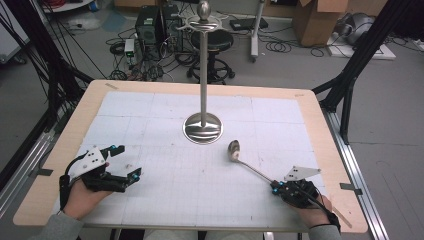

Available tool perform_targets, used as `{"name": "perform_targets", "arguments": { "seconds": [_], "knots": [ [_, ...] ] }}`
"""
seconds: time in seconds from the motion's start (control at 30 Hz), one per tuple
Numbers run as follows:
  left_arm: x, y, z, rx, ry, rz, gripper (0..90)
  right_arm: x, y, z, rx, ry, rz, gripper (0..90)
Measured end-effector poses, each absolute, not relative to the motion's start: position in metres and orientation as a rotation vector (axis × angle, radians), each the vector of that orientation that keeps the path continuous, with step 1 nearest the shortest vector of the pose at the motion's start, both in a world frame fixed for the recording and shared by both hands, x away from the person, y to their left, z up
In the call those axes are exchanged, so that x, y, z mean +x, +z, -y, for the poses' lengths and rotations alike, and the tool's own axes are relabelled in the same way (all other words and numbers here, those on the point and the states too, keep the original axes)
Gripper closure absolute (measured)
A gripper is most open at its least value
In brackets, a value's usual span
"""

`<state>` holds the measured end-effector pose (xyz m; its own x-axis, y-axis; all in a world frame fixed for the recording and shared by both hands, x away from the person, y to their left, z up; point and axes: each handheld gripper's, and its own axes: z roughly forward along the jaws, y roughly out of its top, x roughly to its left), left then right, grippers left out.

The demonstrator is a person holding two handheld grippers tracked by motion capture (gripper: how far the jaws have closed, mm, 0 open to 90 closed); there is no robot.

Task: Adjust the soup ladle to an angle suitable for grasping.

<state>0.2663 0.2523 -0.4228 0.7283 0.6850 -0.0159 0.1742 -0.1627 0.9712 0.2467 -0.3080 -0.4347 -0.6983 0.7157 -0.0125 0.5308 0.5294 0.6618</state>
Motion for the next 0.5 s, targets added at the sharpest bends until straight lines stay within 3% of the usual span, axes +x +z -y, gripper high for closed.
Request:
{"name": "perform_targets", "arguments": {
  "seconds": [0.5],
  "knots": [
    [0.267, -0.424, -0.252, 1.722, 0.515, -0.692, 2.5, 0.269, -0.439, 0.312, 1.033, 0.911, -2.401, 90.0]
  ]
}}
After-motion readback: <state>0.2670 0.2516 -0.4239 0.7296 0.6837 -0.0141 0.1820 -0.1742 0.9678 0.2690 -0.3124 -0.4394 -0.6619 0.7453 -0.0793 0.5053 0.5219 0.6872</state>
